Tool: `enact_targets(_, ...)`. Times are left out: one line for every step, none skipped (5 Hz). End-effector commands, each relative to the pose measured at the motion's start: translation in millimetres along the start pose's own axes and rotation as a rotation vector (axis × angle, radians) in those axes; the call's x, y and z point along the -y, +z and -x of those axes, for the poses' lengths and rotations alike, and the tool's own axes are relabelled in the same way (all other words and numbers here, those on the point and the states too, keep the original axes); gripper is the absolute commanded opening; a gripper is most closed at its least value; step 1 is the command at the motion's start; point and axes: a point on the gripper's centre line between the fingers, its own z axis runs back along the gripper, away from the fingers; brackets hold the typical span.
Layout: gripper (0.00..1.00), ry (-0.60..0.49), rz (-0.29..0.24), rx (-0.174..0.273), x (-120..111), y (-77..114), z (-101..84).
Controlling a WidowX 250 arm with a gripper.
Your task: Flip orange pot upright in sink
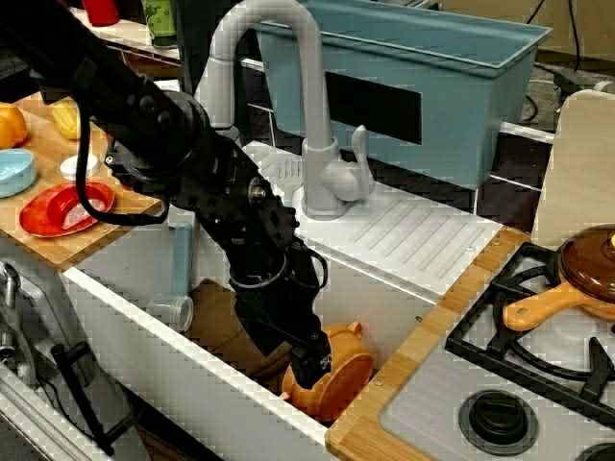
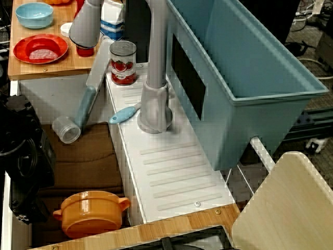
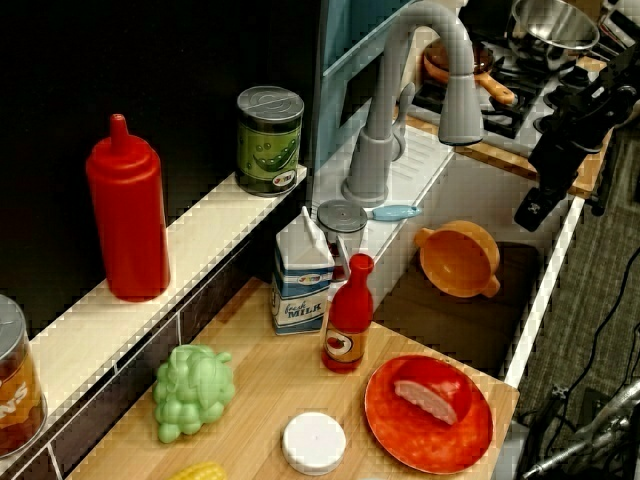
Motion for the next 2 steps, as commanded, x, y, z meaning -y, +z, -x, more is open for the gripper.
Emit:
enact_targets(1.0,0.0,0.0,0.0,0,0.0,0.0)
enact_targets(1.0,-0.009,0.02,-0.046,-5,-1.1,-27.4)
